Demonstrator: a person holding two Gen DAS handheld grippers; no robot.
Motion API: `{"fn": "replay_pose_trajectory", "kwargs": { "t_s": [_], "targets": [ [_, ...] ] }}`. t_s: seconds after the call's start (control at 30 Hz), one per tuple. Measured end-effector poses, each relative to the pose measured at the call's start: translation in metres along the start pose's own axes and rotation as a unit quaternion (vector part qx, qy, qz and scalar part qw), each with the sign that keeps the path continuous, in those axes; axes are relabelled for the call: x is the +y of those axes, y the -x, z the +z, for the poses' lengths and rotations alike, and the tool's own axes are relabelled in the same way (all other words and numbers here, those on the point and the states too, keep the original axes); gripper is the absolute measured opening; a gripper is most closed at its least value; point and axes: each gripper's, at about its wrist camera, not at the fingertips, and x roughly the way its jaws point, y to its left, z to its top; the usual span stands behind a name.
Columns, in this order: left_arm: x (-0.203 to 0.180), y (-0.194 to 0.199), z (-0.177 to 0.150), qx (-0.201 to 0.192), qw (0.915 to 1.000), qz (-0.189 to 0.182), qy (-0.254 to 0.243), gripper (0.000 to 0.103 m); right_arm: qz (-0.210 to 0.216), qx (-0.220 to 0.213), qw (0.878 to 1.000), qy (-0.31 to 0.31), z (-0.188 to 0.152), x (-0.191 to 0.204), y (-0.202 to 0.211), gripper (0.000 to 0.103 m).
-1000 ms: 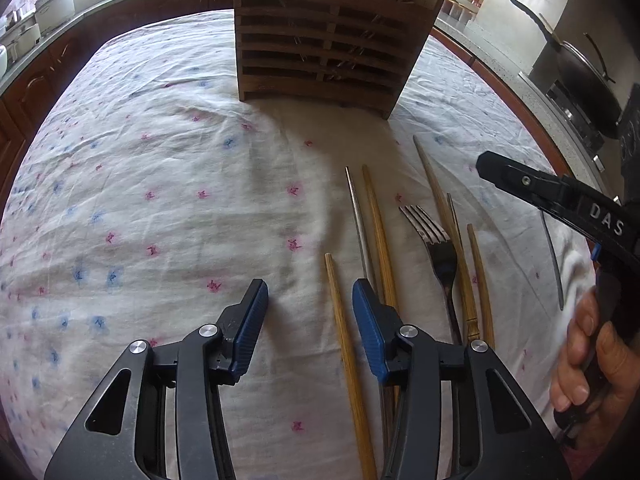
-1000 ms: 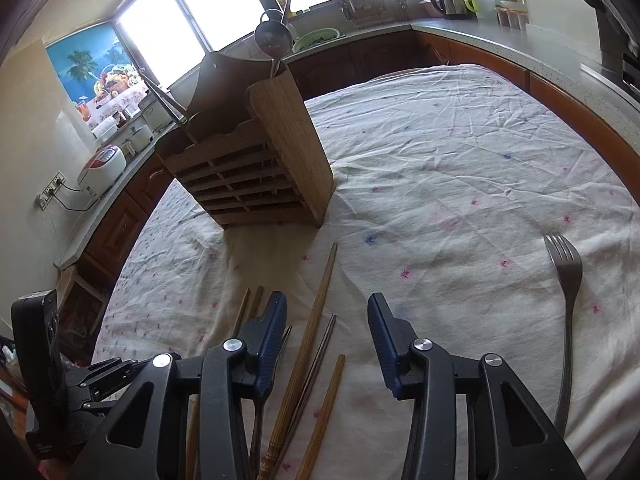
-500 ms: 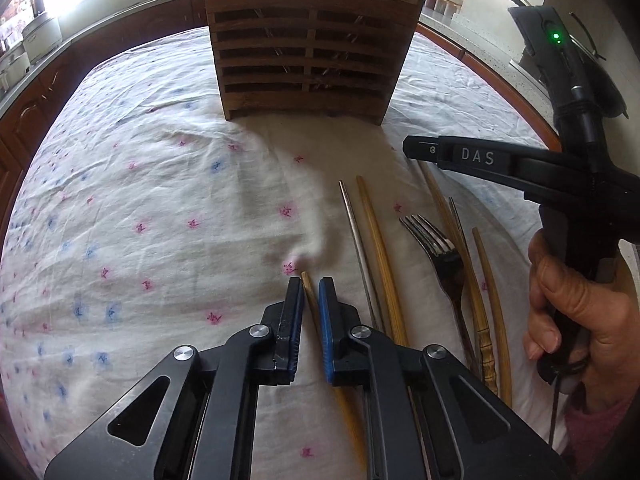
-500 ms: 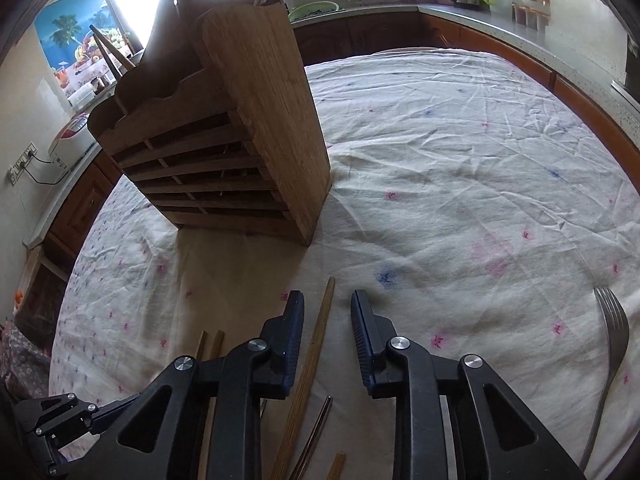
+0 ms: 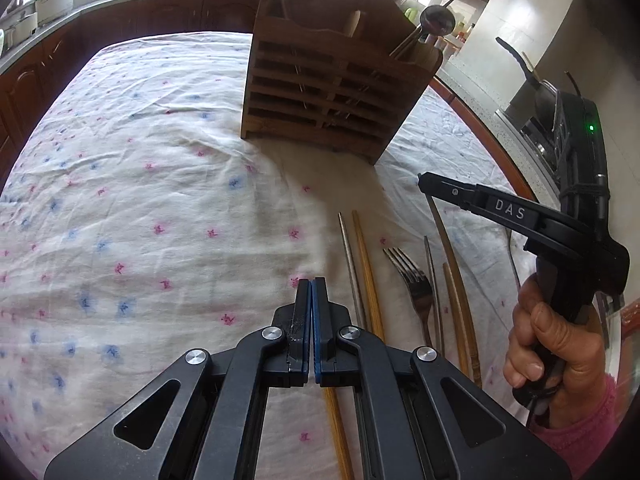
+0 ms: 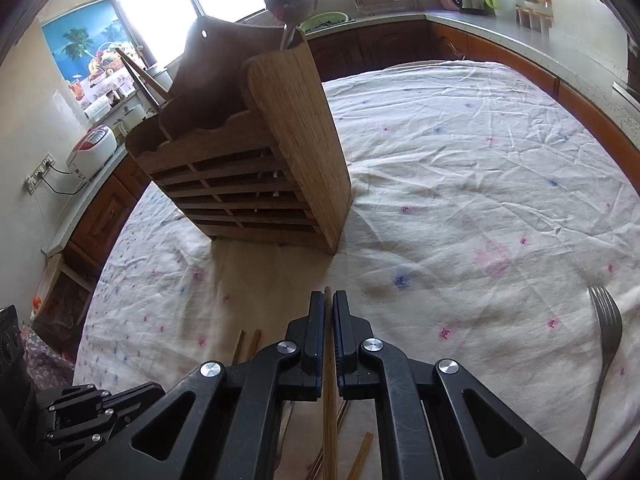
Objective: Organize utensils
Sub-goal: 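Grasp a wooden chopstick with the left tool while the right tool grasps another wooden chopstick, then lift both held chopsticks and lower them into the wooden holder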
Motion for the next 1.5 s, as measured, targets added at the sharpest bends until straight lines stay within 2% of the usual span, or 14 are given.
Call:
{"fn": "replay_pose_trajectory", "kwargs": {
  "t_s": [0.13, 0.27, 0.3, 0.33, 0.4, 0.57, 0.67, 0.73, 0.83, 1.1, 1.27, 1.5],
  "targets": [
    [0.0, 0.012, 0.0, -0.01, 0.9999, 0.006, -0.006, 0.0, 0.013, -0.009, 1.0, 0.002, 0.0, 0.006, 0.014, 0.004],
    [-0.006, -0.002, -0.003, 0.03, 0.9995, 0.007, -0.012, 0.0, 0.011, -0.017, 1.0, 0.006, 0.001, 0.009, 0.026, 0.004],
    [-0.009, -0.005, -0.004, 0.032, 0.9991, 0.02, -0.018, 0.005, 0.012, -0.019, 1.0, 0.005, 0.0, 0.009, 0.029, 0.004],
    [-0.012, -0.007, -0.006, 0.036, 0.9987, 0.027, -0.022, 0.017, 0.015, -0.02, 1.0, 0.003, -0.002, 0.008, 0.031, 0.004],
    [-0.016, -0.011, -0.008, 0.038, 0.9982, 0.036, -0.029, 0.025, 0.019, -0.021, 1.0, 0.001, -0.005, 0.007, 0.034, 0.004],
    [-0.022, -0.032, -0.01, 0.063, 0.9952, 0.06, -0.044, 0.024, 0.022, -0.025, 0.999, -0.004, -0.01, 0.004, 0.039, 0.004],
    [-0.032, -0.036, -0.01, 0.054, 0.9924, 0.084, -0.072, 0.022, 0.024, -0.029, 0.999, -0.007, -0.011, 0.001, 0.043, 0.004],
    [-0.036, -0.039, -0.011, 0.045, 0.9902, 0.099, -0.088, 0.009, 0.026, -0.032, 0.999, -0.01, -0.011, 0.0, 0.045, 0.004],
    [-0.031, -0.036, -0.008, 0.045, 0.9931, 0.085, -0.068, 0.006, 0.03, -0.033, 0.999, -0.012, -0.011, -0.001, 0.047, 0.004],
    [-0.018, 0.028, 0.001, -0.019, 0.9995, 0.019, -0.016, 0.004, 0.05, -0.052, 0.997, 0.0, -0.009, 0.011, 0.07, 0.004],
    [-0.02, 0.074, 0.007, -0.071, 0.9974, 0.003, -0.01, 0.004, 0.058, -0.076, 0.995, 0.018, -0.005, 0.025, 0.093, 0.004],
    [-0.019, 0.117, 0.01, -0.122, 0.9925, -0.008, 0.001, 0.004, 0.062, -0.101, 0.992, 0.035, -0.003, 0.038, 0.118, 0.004]
  ]
}}
